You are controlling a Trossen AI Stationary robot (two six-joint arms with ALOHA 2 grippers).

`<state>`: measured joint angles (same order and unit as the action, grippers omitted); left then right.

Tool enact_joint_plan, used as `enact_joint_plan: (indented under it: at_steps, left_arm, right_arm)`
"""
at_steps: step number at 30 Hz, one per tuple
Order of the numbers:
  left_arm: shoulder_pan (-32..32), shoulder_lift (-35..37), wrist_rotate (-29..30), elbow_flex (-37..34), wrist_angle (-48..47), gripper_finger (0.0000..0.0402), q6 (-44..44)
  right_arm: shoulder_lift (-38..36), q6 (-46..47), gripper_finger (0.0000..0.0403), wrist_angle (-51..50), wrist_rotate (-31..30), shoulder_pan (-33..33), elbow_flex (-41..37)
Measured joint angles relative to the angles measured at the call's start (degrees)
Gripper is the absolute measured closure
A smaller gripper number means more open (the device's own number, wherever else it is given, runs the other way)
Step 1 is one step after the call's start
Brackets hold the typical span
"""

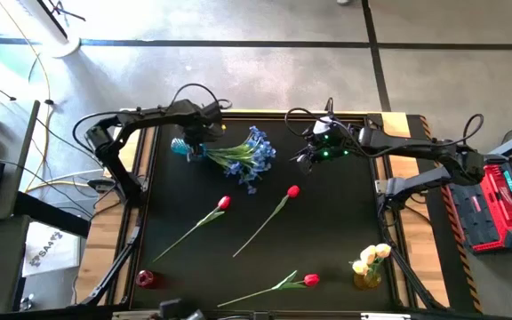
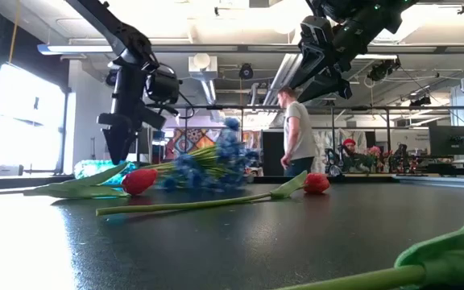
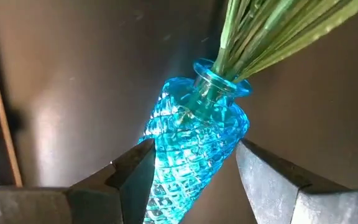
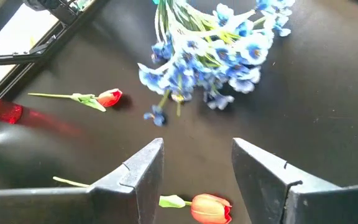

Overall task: Sort flowers into vase by color
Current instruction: Adjust the blue vase on the top left of the table

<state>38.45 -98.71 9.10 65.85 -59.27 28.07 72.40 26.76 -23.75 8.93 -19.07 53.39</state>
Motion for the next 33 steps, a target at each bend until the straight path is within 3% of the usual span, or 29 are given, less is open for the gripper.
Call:
enact_joint_plan:
  at_steps: [9,17,24,33]
  left_arm:
    - [-2.3,-0.1,-10.7,5.3,-2.0,0.0167,-1.4]
    - [-2.2,-0.1,-10.4,4.5,-5.7,0.0114,5.2]
    - [-2.2,-2.1,-10.3,3.5,-3.4,0.011,7.6]
    - [-2.3,-10.9,-7.5,3.5,-3.6,0.011,4.1]
  right_arm:
    - [0.0,0.0,0.0226,0.0,0.8,0.0,0.0]
    - [0.0,1.4,0.0226,0.1,1.1,0.0,0.0]
    - [0.0,2.4,0.0226,1.8,1.1,0.0,0.0]
    - [0.0,5.0,0.0226,1.8,0.9,0.0,0.0]
